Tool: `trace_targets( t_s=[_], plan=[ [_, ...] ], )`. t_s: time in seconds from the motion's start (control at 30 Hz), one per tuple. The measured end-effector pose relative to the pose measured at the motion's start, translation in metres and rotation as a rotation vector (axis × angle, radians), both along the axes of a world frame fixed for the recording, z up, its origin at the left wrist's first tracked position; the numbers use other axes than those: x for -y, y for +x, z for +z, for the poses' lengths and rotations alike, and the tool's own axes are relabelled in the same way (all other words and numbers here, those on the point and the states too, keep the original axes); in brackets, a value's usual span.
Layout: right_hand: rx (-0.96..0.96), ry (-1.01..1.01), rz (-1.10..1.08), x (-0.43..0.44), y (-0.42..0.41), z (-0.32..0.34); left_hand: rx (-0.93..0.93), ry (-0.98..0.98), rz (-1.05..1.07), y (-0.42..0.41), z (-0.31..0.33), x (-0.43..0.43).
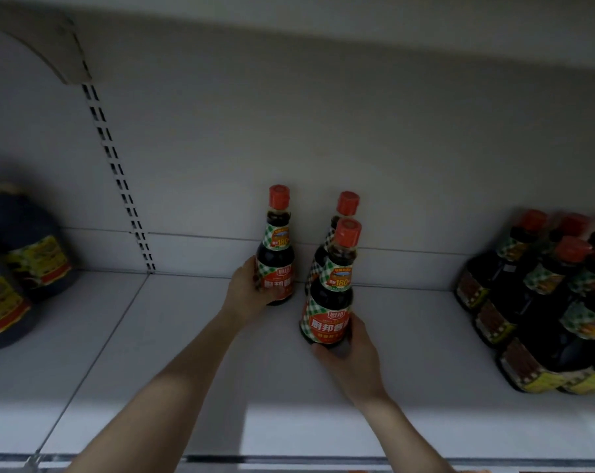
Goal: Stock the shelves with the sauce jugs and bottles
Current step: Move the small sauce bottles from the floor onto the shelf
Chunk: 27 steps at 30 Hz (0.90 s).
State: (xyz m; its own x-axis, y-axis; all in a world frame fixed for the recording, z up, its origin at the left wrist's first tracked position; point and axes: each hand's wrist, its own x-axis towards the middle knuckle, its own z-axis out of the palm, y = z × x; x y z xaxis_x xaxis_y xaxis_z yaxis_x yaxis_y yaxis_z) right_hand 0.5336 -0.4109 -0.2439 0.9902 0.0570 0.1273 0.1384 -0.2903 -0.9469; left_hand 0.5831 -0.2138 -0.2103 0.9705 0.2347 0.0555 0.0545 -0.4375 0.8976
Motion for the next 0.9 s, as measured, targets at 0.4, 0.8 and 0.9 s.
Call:
trace_targets(
  t_s=[0.4,0.8,0.9],
  plan=[
    [0.027,-0.044,-0.010,0.001,0.001,-0.002,-0.051,0.058,-0.051,-0.005,-0.013,-0.008],
    [0.022,-0.077,-0.034,0.001,0.002,-0.006,0.022,0.020,0.004,-0.007,-0.021,0.000],
    [0.028,-0.065,-0.032,0.001,0.001,-0.004,0.036,0.006,-0.006,-0.008,-0.020,0.001]
  ],
)
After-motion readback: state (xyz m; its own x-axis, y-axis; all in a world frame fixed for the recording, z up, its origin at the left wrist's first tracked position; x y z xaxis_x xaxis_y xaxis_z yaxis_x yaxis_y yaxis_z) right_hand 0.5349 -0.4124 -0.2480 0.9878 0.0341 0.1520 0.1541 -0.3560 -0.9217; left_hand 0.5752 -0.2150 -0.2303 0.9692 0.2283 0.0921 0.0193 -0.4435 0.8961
